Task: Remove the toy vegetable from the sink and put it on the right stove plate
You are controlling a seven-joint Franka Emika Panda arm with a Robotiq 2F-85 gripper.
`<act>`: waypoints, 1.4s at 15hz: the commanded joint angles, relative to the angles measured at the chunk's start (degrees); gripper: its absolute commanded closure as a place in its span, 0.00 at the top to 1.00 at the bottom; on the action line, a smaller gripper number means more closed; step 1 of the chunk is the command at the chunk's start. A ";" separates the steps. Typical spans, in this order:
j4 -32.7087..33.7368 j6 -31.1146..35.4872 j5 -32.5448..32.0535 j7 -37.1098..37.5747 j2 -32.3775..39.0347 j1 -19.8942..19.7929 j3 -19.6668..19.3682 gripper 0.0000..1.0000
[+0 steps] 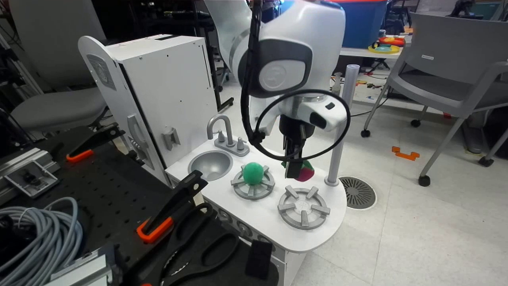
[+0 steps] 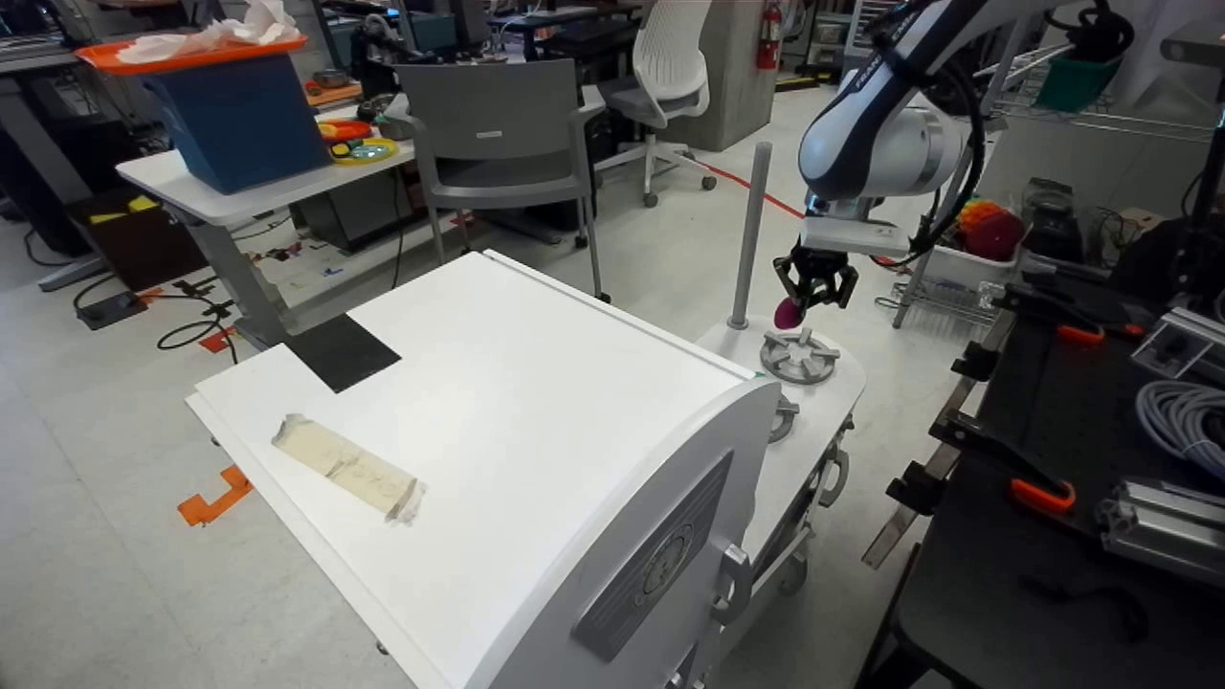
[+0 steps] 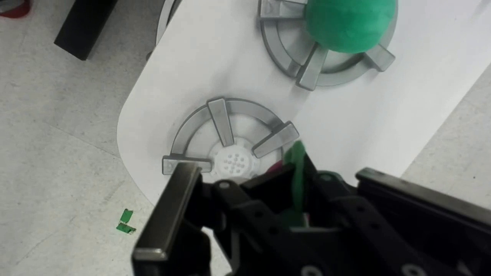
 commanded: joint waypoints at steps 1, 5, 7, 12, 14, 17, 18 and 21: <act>8.74 -3.94 0.22 2.71 7.00 0.48 -0.82 0.00; 14.92 -6.84 -0.01 4.67 12.53 0.34 -1.68 0.00; 16.76 -7.71 -0.15 5.39 14.14 0.39 -2.20 0.00; 17.79 -15.86 -1.04 6.07 15.20 0.60 -2.80 0.50; 16.19 -19.60 -0.85 5.68 13.76 0.69 -2.23 0.62; 13.67 -25.70 -0.35 4.74 11.15 0.63 -1.19 0.85; 11.89 -27.03 -0.20 4.29 9.51 0.87 -0.85 0.92; 5.54 -29.42 0.39 2.10 3.13 1.67 0.70 1.00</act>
